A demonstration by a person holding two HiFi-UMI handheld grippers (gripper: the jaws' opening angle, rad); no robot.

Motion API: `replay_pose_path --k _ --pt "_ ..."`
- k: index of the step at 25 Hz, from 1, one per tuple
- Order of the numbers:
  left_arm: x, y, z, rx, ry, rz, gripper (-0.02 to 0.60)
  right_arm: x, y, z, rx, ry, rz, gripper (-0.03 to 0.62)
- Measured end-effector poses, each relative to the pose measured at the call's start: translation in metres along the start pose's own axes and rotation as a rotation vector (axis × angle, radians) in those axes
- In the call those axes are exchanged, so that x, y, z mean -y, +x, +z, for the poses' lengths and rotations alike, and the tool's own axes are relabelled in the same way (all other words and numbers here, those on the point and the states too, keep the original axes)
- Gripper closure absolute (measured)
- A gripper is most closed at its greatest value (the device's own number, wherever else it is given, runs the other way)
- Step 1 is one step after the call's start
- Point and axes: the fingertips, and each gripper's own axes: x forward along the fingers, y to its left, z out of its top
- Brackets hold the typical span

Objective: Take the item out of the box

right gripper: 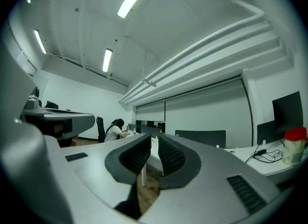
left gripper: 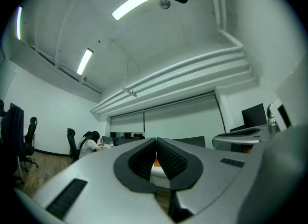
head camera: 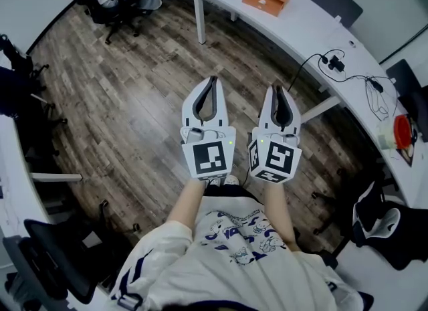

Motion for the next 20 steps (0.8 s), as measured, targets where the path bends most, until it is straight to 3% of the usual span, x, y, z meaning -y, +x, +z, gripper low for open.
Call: replay_pose_path --k 10,20 --pt "-0.024 0.008 -0.007 0.004 -0.002 -0.026 0.563 -0.017 0.015 -0.009 -0.013 0.046 -0.030 0.530" --pt "-0.039 0.018 -0.019 0.001 -0.052 -0.017 0.563 -0.019 0.025 -0.025 -0.059 0.084 -0.044 0.530"
